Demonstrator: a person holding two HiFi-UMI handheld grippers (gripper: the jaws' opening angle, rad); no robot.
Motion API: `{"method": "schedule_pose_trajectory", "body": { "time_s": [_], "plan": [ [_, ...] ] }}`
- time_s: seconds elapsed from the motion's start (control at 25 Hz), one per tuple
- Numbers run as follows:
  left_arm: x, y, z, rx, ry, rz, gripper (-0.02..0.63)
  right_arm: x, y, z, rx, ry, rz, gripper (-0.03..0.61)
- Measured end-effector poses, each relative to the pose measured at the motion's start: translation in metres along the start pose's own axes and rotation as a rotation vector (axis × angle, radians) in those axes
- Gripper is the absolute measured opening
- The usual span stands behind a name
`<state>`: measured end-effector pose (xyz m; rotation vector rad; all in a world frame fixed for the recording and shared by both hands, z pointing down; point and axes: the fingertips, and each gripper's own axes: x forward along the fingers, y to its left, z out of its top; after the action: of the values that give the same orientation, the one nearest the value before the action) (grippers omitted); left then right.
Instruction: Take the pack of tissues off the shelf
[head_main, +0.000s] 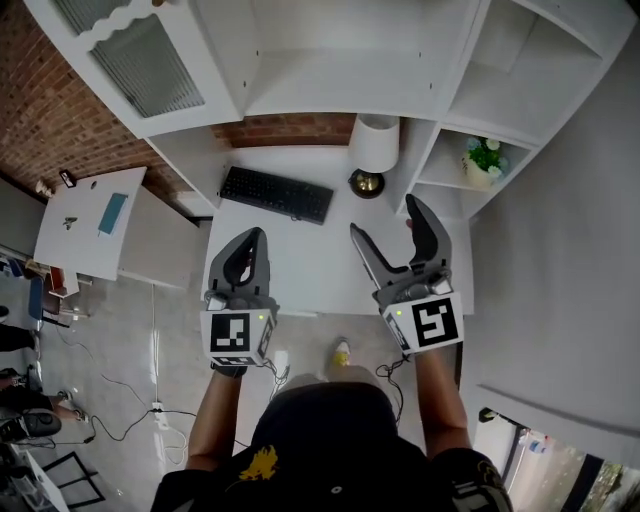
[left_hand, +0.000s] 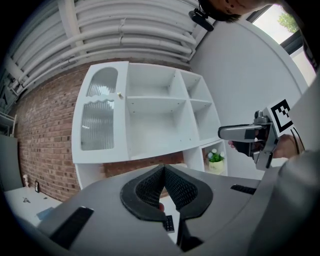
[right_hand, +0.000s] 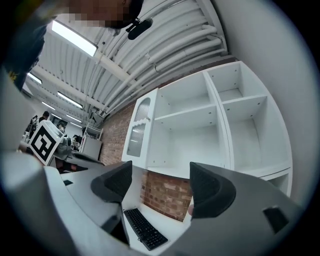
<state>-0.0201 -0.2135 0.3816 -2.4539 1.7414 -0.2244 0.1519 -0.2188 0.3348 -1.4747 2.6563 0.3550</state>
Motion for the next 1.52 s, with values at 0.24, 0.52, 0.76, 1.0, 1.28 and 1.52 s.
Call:
{"method": "schedule_pose_trajectory", "body": {
  "time_s": [0.24,0.52,0.76,1.0,1.28,1.52],
  "plan": [
    [0.019,0.005,0.0,-0.006,0.005,-0.021,0.017,0.013,0.002,-0.005,-0.006,0.038,0.032,0.318],
    [0.039,0.027,0.01,-0.047,-0.049,-0.084,0.017,0.037,0.011,0.016,-0.092,0.017,0.005,0.316],
    [0.046,0.048,0.026,-0.053,-0.066,-0.117,0.017,0.065,0.024,0.043,-0.195,0.004,0.009,0.316],
    [0.054,0.077,0.077,-0.042,-0.122,-0.148,0.017,0.092,0.018,0.1,-0.283,-0.077,-0.011,0.316],
    [0.065,0.097,0.126,0.068,-0.143,-0.162,0.017,0.13,0.009,0.132,-0.324,-0.037,0.091,0.316],
    [0.08,0.099,0.173,0.15,-0.171,-0.194,0.017,0.163,0.0,0.172,-0.399,-0.006,0.157,0.316]
  ]
}}
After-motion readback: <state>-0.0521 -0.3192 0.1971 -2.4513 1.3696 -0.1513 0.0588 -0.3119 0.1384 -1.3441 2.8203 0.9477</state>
